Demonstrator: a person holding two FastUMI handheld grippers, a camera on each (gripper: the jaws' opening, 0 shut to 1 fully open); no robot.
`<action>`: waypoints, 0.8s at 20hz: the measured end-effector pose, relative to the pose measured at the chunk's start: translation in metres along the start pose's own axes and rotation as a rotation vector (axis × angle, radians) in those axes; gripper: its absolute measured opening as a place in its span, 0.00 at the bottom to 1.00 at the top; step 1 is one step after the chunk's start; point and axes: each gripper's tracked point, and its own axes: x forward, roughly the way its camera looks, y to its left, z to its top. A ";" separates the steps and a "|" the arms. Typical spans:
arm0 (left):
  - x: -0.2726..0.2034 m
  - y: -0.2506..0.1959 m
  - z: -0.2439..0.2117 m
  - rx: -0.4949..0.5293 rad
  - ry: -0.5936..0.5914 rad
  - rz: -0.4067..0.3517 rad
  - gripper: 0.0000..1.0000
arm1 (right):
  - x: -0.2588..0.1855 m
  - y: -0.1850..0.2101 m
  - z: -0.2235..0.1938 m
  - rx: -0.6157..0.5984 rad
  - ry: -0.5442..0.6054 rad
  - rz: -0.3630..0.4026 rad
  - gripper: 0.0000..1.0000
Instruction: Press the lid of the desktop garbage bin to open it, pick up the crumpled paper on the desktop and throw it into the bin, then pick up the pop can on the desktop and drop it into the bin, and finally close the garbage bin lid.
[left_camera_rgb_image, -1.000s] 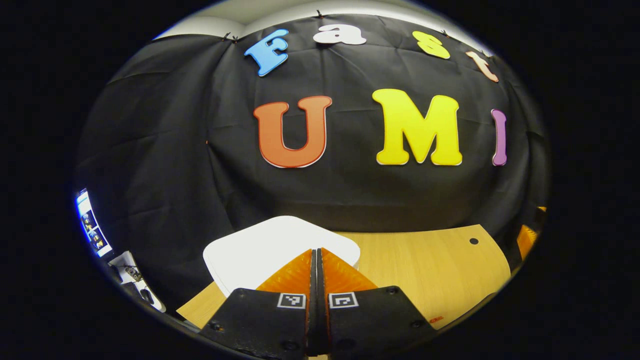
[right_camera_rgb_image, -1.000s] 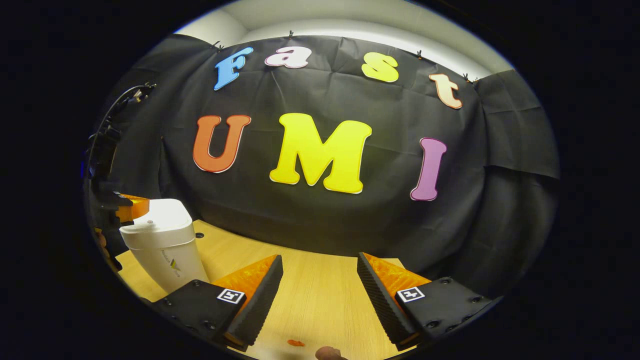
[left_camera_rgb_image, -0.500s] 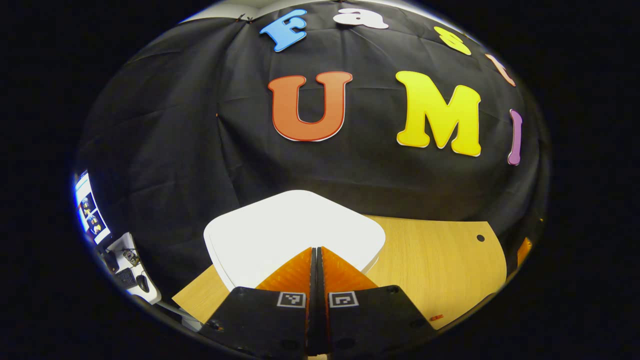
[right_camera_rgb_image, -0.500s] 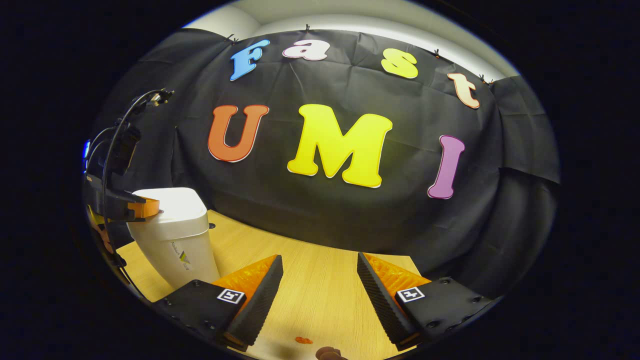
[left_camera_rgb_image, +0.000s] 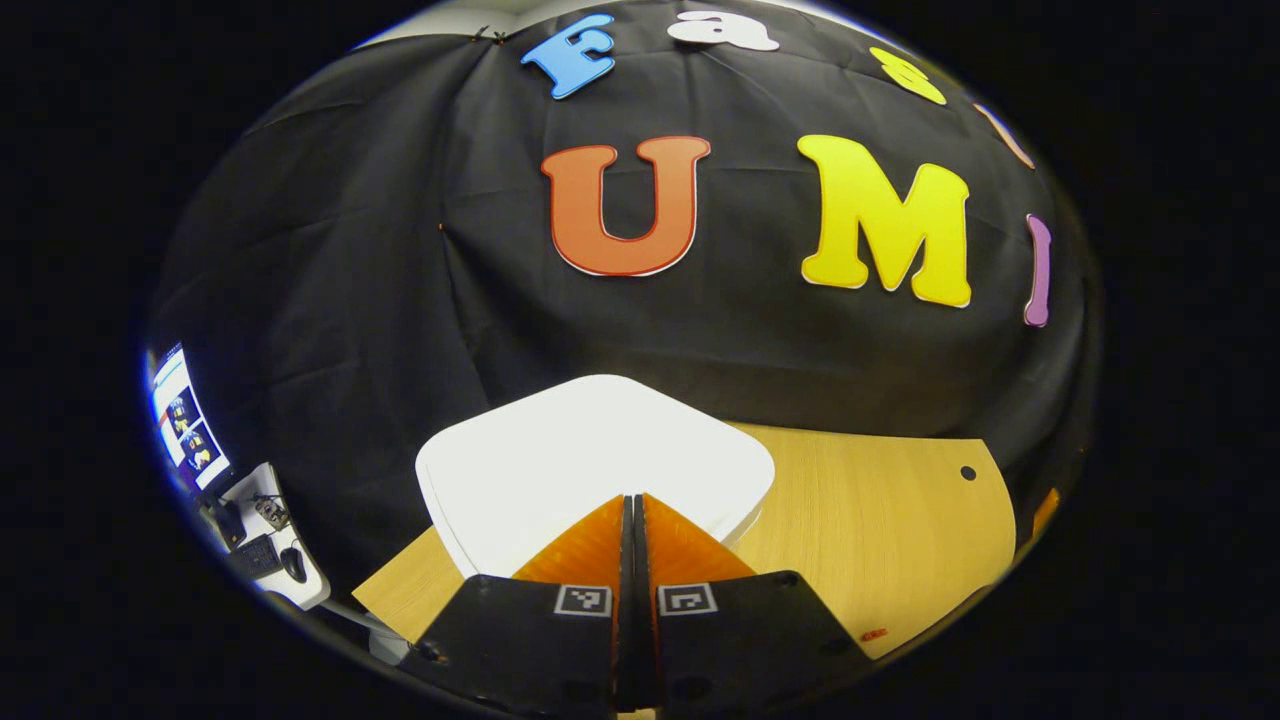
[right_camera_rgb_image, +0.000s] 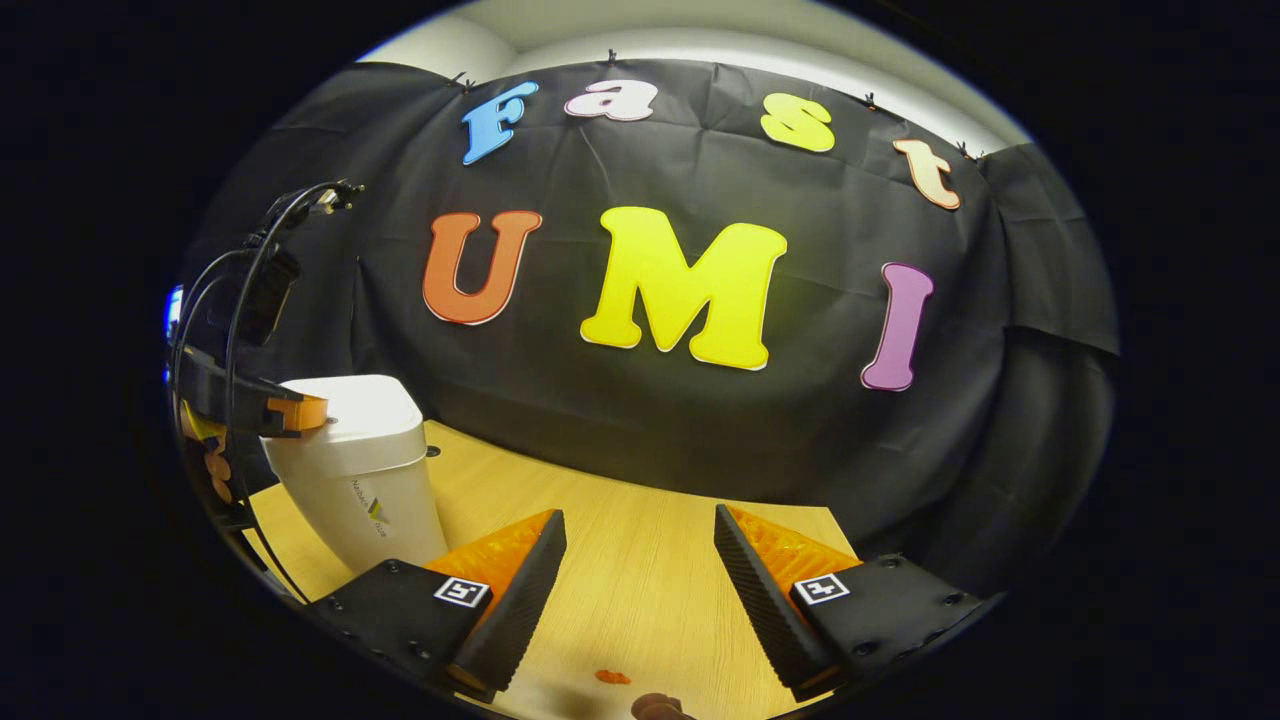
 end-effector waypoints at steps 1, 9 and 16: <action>-0.004 -0.001 0.004 0.007 -0.011 0.003 0.03 | -0.003 -0.003 -0.002 0.006 0.000 -0.003 0.94; -0.003 -0.001 -0.007 -0.040 0.050 0.021 0.03 | -0.011 -0.023 -0.007 0.053 0.006 -0.021 0.94; 0.001 -0.006 -0.007 -0.030 0.086 -0.018 0.04 | -0.019 -0.025 -0.010 0.066 -0.005 -0.019 0.94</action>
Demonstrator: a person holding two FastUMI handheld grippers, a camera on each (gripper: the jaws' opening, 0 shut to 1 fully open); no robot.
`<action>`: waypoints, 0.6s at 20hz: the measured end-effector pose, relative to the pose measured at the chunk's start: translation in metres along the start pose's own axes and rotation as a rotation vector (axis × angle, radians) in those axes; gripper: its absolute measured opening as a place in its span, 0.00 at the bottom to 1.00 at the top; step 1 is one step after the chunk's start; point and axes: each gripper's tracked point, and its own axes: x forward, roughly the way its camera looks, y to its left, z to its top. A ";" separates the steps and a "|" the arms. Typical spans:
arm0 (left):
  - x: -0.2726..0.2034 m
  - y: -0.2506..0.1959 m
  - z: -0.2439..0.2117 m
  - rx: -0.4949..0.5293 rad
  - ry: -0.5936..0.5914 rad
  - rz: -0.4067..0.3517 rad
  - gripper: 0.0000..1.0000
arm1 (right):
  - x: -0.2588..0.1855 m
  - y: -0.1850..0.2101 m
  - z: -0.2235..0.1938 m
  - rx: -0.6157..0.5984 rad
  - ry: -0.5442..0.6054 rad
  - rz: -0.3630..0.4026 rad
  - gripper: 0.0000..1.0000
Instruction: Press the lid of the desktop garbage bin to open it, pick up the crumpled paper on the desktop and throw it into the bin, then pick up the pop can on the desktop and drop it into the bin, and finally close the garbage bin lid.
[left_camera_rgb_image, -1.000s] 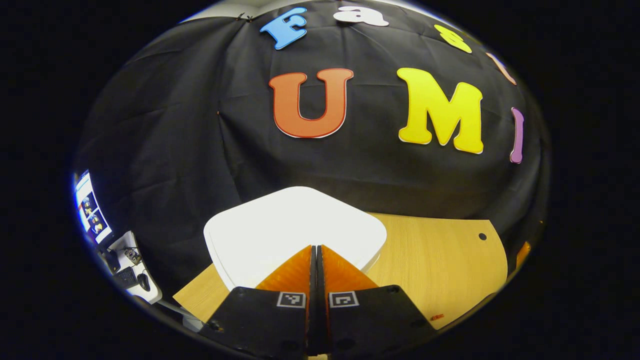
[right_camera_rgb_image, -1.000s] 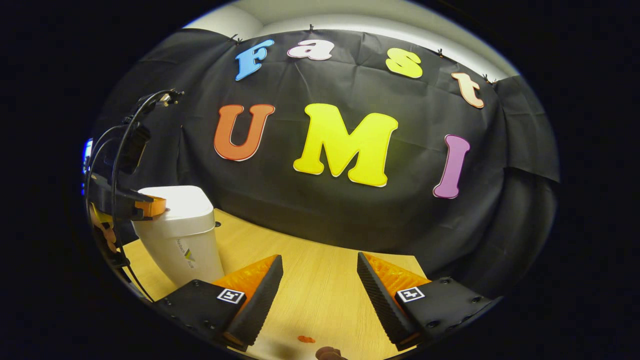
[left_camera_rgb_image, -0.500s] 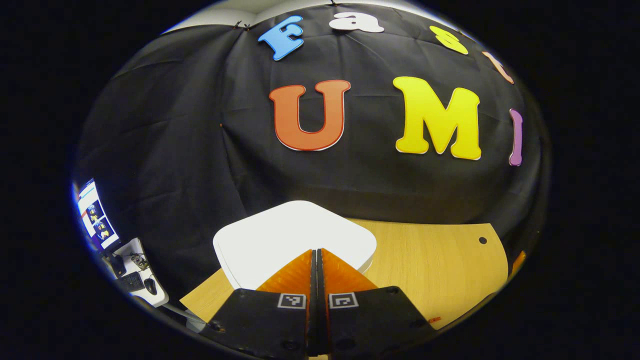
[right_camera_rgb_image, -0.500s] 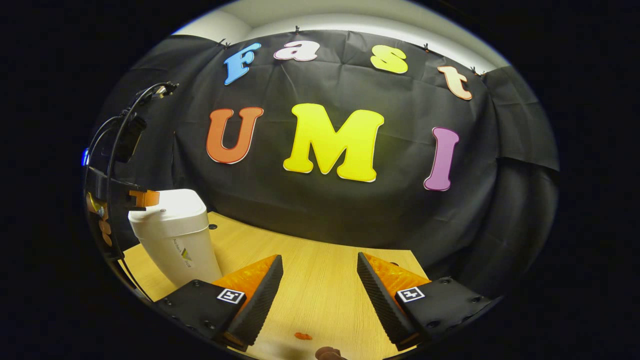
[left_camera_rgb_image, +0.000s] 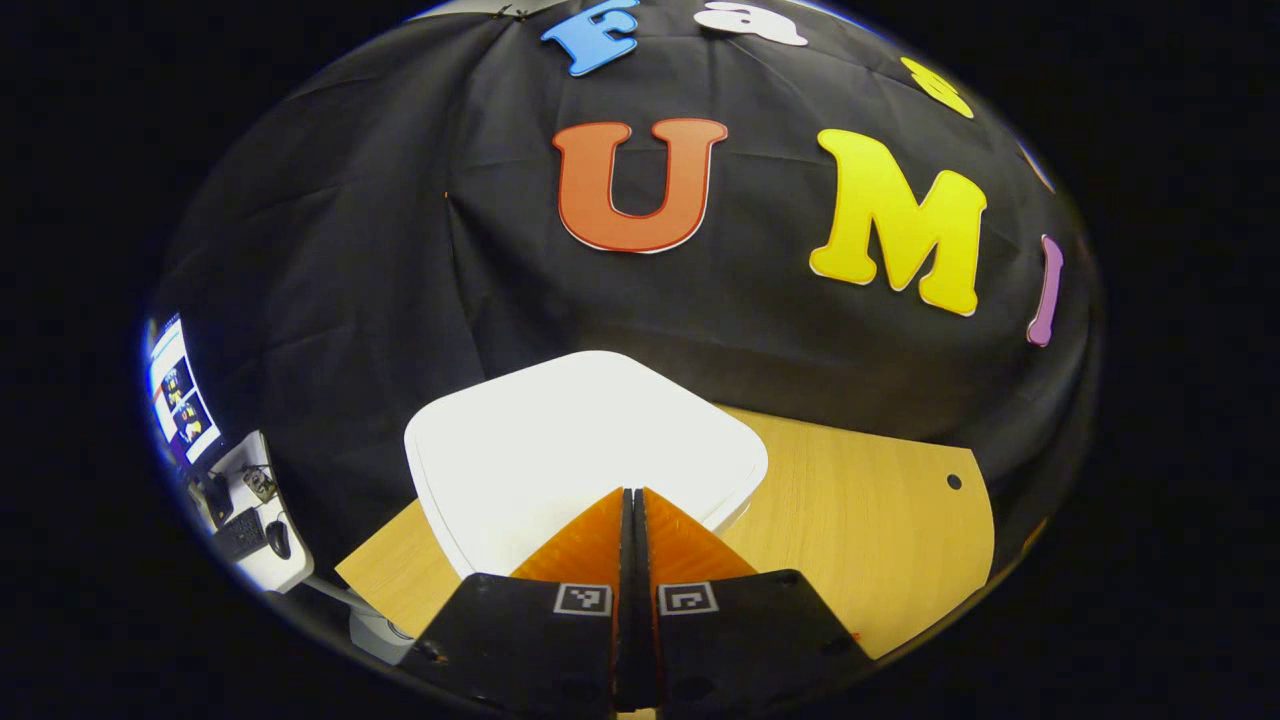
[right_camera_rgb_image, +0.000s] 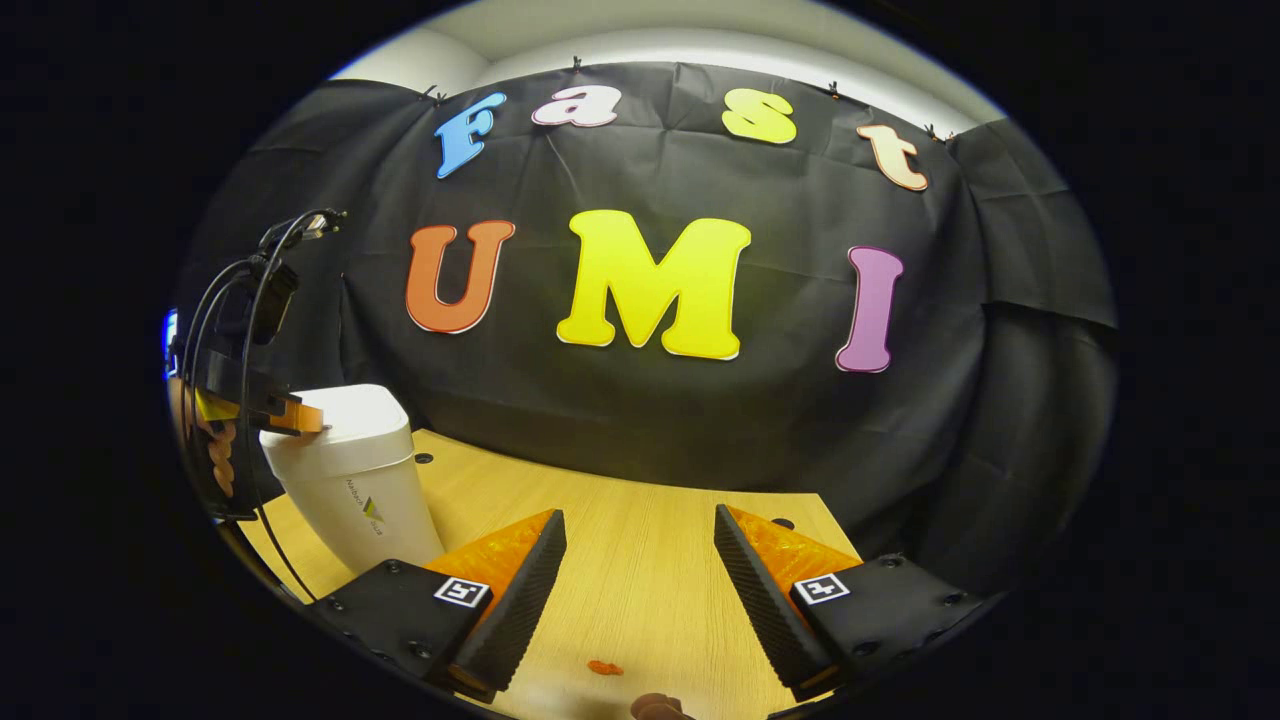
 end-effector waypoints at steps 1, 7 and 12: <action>-0.001 -0.001 0.001 0.005 0.002 0.006 0.03 | -0.001 0.001 -0.001 0.005 0.001 0.000 0.94; -0.040 0.004 0.048 0.115 -0.146 0.052 0.03 | -0.009 0.003 -0.004 0.024 0.007 0.005 0.94; -0.063 0.004 0.071 0.146 -0.253 0.094 0.40 | -0.014 0.001 -0.006 0.009 0.007 -0.003 0.94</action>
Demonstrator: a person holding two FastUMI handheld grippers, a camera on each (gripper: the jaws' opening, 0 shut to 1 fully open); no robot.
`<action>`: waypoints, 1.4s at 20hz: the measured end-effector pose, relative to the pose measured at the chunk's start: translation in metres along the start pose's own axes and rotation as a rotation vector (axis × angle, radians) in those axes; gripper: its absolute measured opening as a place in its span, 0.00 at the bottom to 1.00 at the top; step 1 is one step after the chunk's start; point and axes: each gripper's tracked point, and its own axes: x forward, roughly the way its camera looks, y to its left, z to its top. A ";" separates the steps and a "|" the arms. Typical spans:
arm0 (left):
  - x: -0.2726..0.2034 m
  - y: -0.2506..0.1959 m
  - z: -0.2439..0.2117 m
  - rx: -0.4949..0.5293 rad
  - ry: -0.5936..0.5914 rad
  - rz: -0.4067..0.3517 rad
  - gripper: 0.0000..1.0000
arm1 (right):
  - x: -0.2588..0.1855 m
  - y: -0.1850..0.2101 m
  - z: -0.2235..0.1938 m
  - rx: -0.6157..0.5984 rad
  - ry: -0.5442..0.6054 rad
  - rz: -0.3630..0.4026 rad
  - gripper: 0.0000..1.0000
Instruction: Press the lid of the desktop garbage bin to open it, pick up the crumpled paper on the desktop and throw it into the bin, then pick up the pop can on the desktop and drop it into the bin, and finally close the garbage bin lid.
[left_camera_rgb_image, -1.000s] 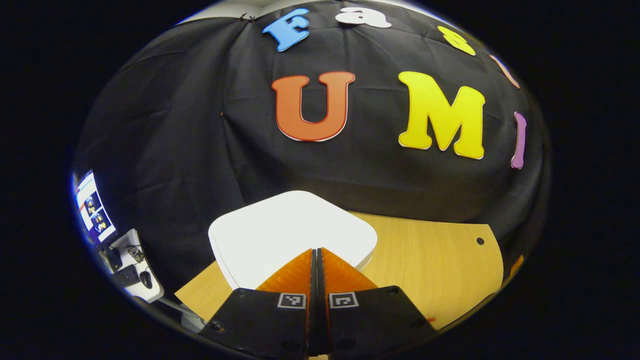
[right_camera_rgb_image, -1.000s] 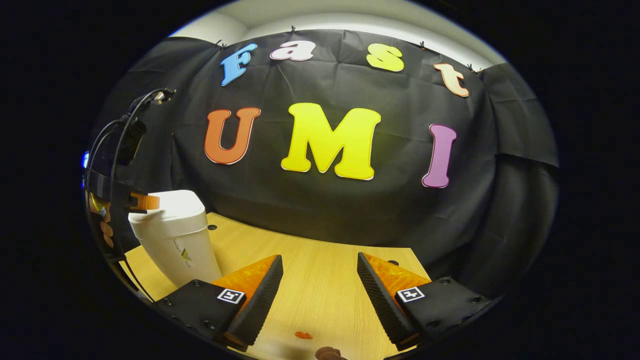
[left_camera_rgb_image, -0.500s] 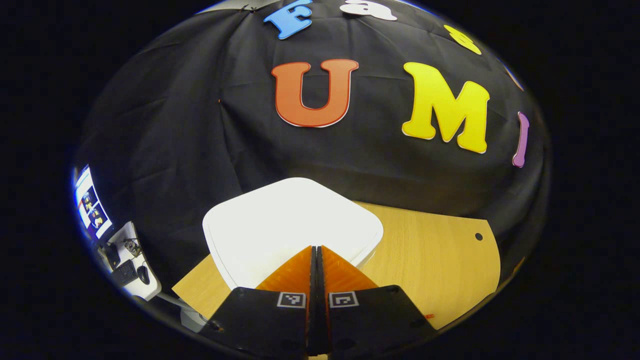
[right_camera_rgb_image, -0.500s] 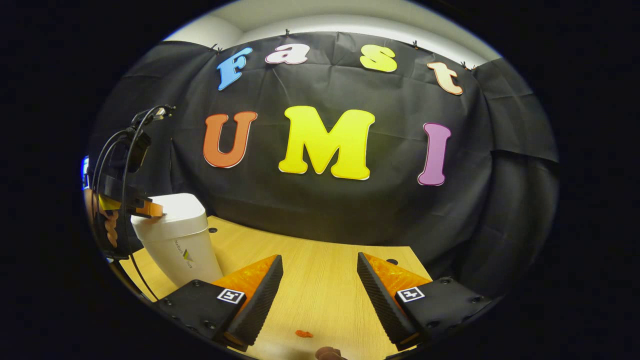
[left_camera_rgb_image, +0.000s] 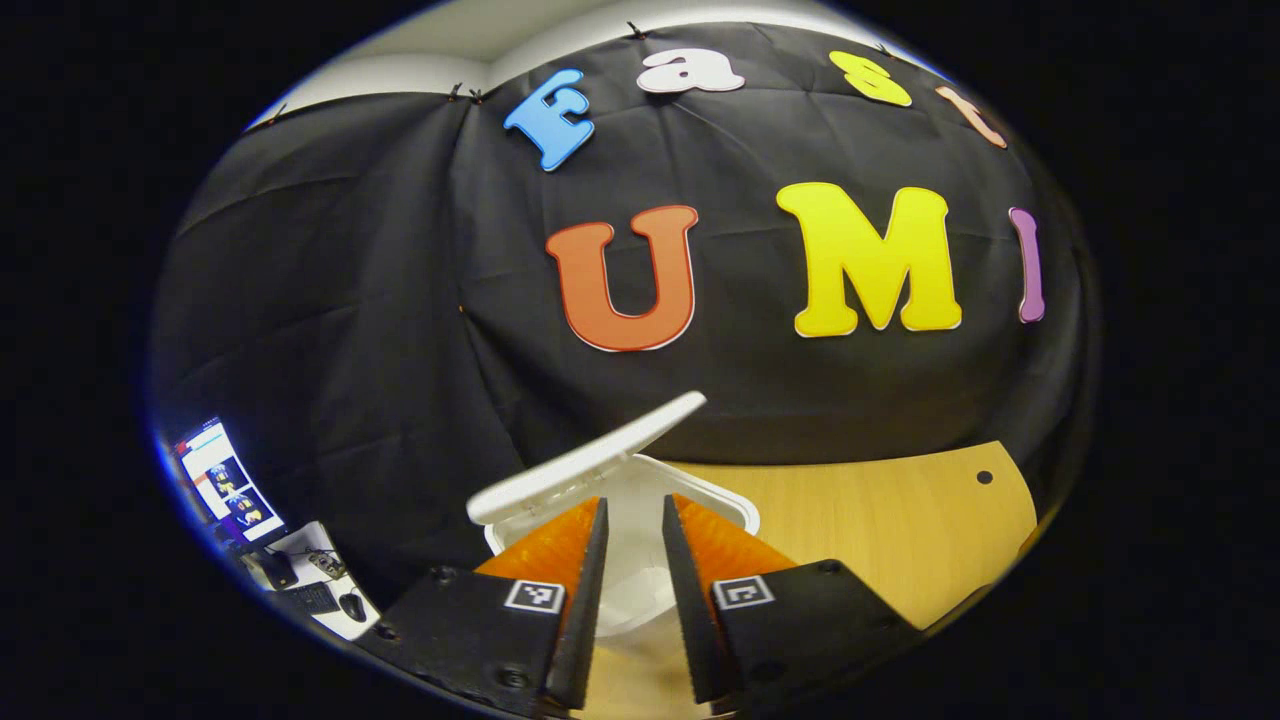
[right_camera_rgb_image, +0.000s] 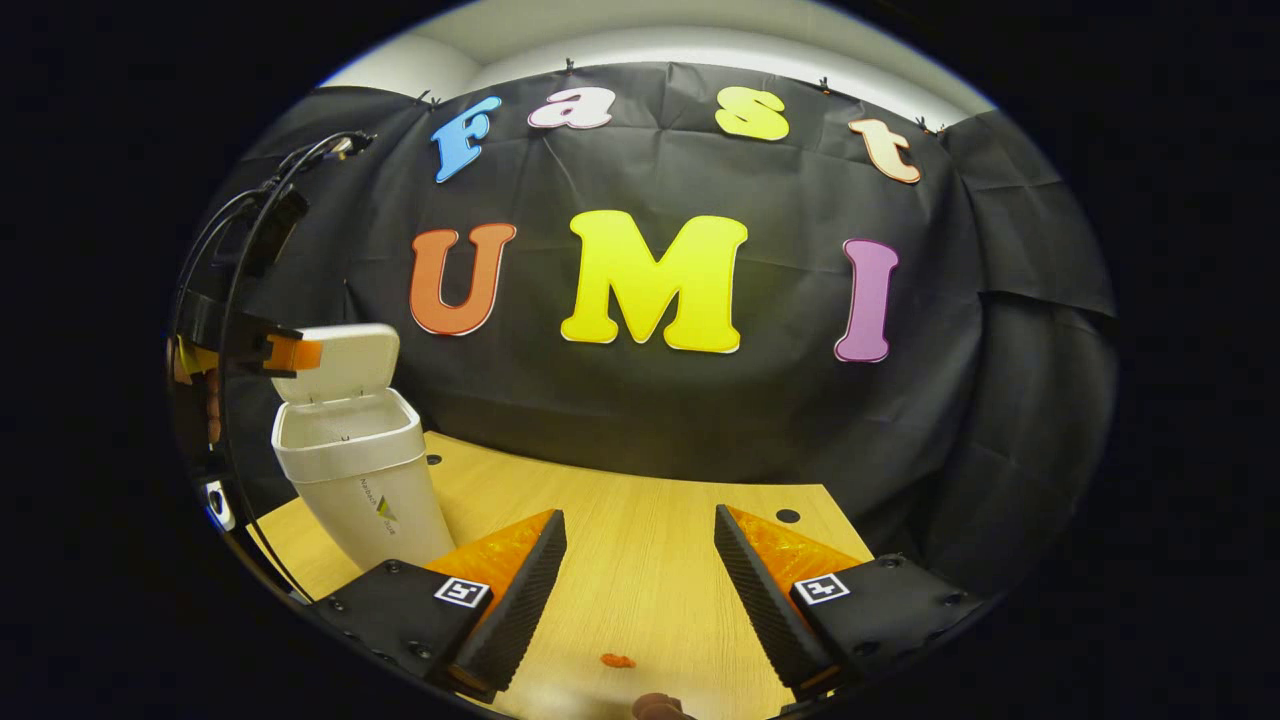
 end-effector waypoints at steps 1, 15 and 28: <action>-0.004 -0.006 0.000 -0.013 -0.013 -0.018 0.51 | -0.002 0.000 -0.002 -0.002 0.003 -0.002 0.94; -0.038 -0.061 -0.090 0.072 0.080 -0.200 0.99 | 0.007 -0.003 -0.083 -0.041 0.220 -0.018 0.94; -0.039 -0.071 -0.221 0.164 0.332 -0.322 0.99 | 0.047 0.035 -0.242 -0.119 0.671 0.083 0.94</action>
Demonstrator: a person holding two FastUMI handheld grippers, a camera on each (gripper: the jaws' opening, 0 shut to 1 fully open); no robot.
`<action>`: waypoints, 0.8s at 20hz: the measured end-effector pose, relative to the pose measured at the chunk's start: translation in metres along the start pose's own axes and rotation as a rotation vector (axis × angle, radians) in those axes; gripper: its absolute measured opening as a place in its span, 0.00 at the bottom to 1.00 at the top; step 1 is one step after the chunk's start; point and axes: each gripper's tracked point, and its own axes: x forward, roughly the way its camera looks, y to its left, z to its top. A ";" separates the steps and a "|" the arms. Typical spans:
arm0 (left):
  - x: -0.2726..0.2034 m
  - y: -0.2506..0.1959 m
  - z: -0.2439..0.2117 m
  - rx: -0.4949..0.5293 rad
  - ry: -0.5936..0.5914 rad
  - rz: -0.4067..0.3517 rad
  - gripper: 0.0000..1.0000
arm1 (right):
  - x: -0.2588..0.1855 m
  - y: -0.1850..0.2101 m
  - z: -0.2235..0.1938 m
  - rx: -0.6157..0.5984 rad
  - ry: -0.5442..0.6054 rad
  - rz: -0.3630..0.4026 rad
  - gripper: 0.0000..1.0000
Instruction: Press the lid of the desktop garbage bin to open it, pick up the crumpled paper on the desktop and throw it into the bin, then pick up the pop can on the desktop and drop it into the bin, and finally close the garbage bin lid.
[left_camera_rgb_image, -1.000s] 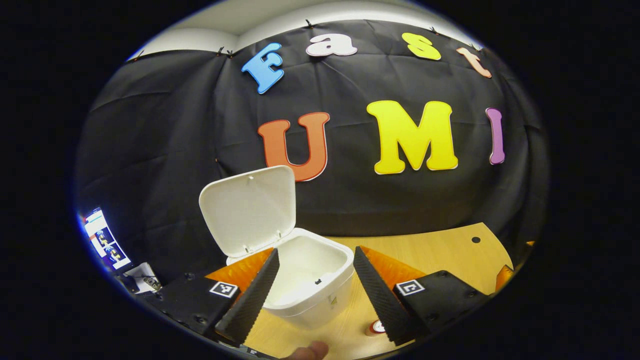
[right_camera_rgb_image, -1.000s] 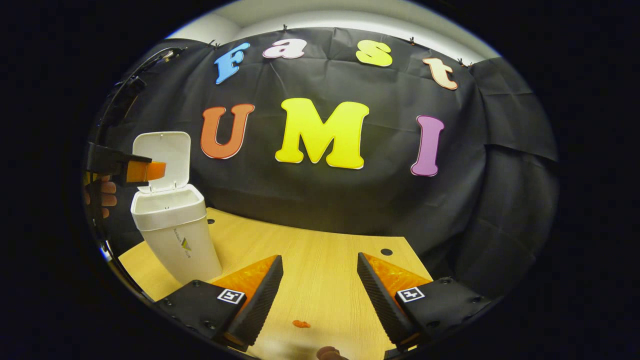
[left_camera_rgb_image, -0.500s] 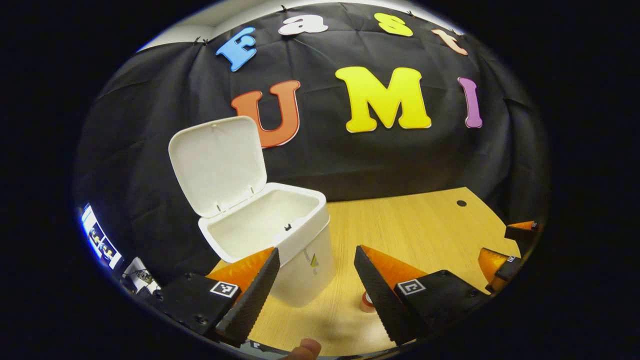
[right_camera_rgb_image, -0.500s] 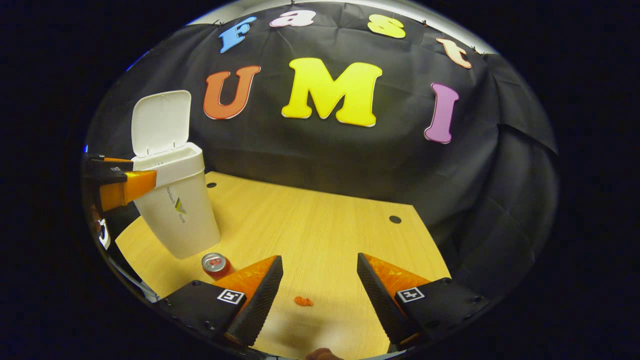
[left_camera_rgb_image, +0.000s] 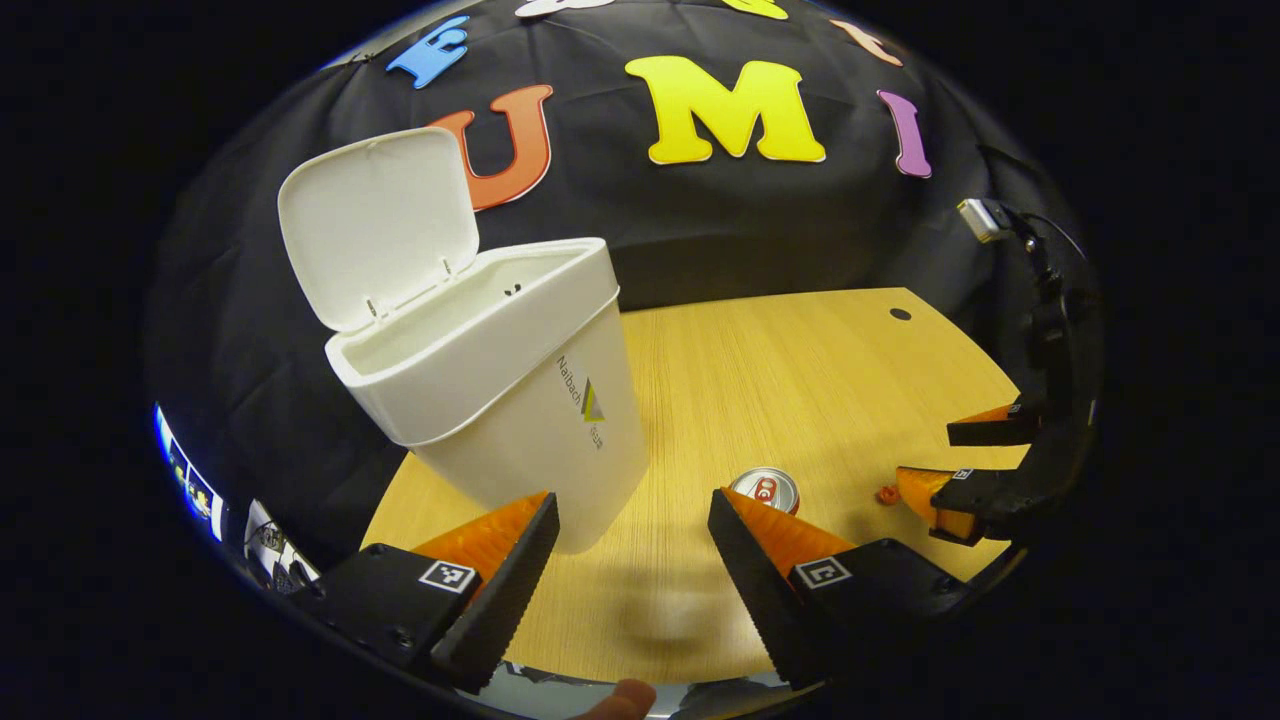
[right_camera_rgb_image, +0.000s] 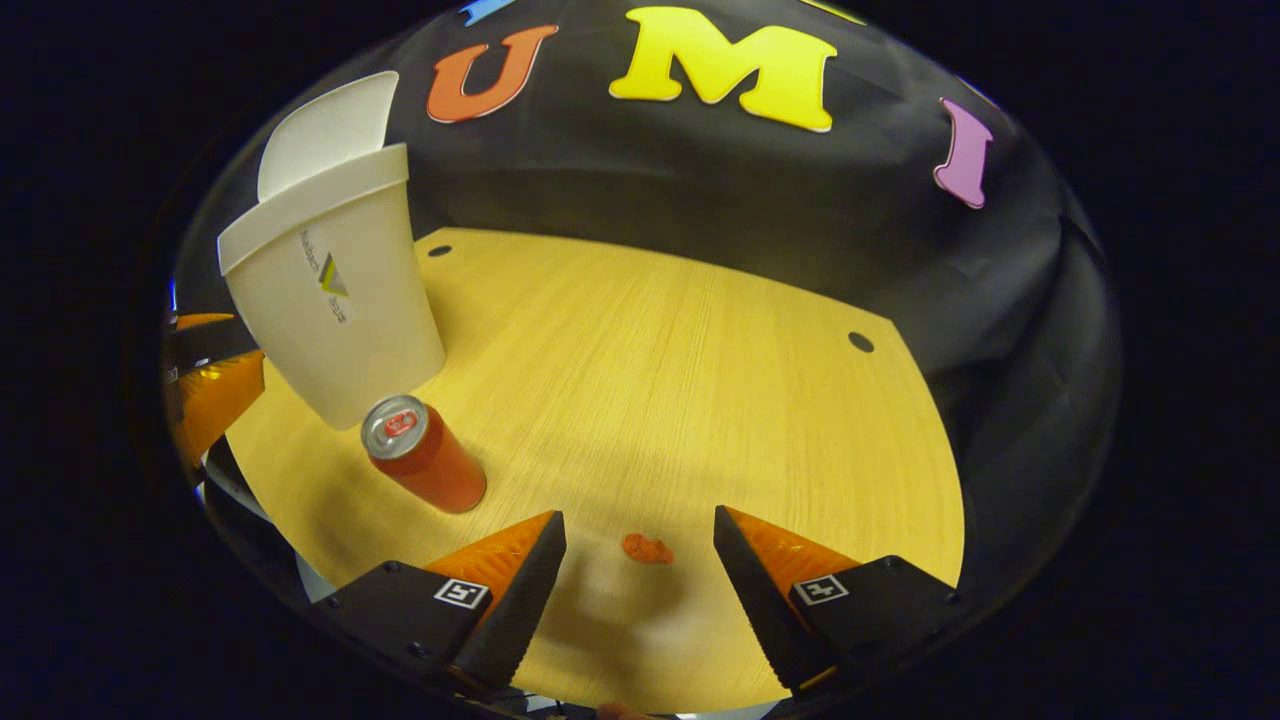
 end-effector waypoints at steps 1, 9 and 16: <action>0.004 -0.001 -0.004 -0.006 0.016 -0.005 0.99 | 0.009 0.000 -0.007 -0.010 0.042 -0.003 0.94; 0.027 -0.019 -0.013 -0.008 0.083 -0.067 0.99 | 0.049 -0.001 -0.040 0.059 0.271 0.020 0.72; 0.034 -0.018 -0.020 -0.019 0.118 -0.070 0.99 | 0.060 -0.001 -0.037 0.042 0.299 0.026 0.63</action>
